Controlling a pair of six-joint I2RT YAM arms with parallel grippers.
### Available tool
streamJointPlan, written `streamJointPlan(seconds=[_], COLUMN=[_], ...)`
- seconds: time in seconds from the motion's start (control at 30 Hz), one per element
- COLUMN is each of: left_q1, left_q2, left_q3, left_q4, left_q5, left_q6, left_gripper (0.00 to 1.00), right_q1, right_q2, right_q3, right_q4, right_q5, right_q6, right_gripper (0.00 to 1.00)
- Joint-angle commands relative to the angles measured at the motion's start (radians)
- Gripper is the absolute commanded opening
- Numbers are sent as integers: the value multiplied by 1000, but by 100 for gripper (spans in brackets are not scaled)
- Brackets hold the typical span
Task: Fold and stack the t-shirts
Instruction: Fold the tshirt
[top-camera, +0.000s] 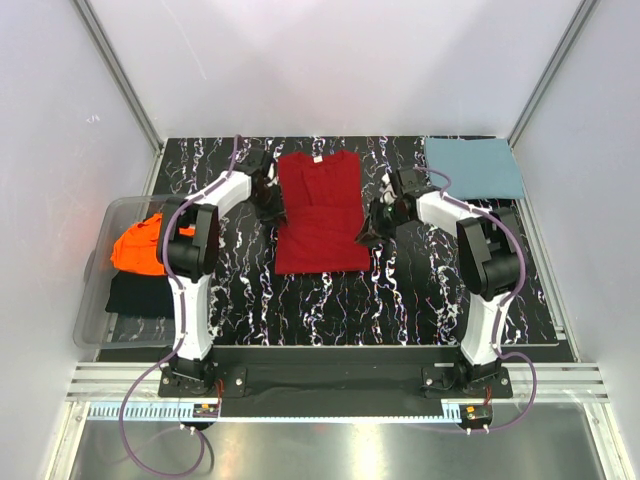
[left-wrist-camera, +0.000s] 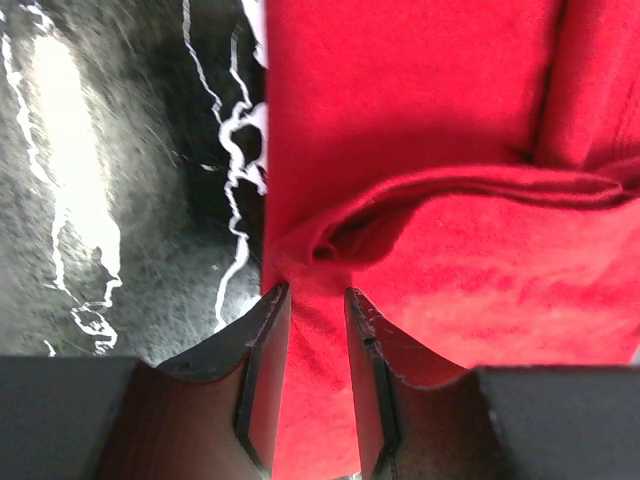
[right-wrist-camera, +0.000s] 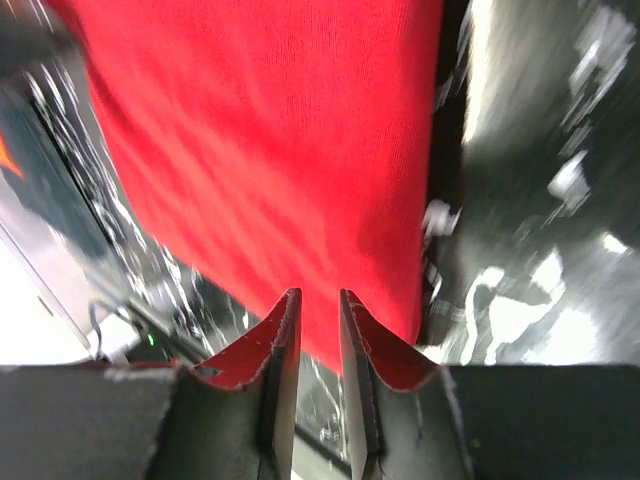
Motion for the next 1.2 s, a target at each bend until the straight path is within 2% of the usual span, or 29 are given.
streamJointPlan(seconds=[0.0, 0.17, 0.37, 0.53, 0.63, 0.73, 0.97, 1.03, 1.17], left_q1=[12, 29, 29, 31, 23, -1, -84, -90, -92], left_q2=[4, 56, 60, -9, -87, -192, -404, -457, -500], left_q3=[72, 72, 66, 110, 99, 32, -275, -391, -509], left_q4=[26, 25, 20, -27, -43, -55, -34, 18, 109], left_q5=[-20, -37, -63, -36, -4, -20, -77, -89, -86], left_q6=[1, -11, -25, -13, 0, 24, 20, -15, -62], left_gripper=[34, 35, 35, 35, 35, 36, 43, 45, 46], right_q1=[35, 38, 38, 38, 38, 40, 34, 37, 35], right_q2=[-92, -100, -94, -175, -210, -247, -282, -285, -291], right_q3=[-67, -157, -173, -159, -157, -183, -243, -260, -289], right_q4=[7, 22, 18, 6, 7, 4, 4, 6, 9], right_q5=[-61, -23, 54, 28, -52, -53, -23, -9, 40], right_q6=[-29, -71, -83, -58, -43, -34, -23, -8, 29], right_gripper=[28, 28, 28, 29, 28, 30, 41, 43, 48])
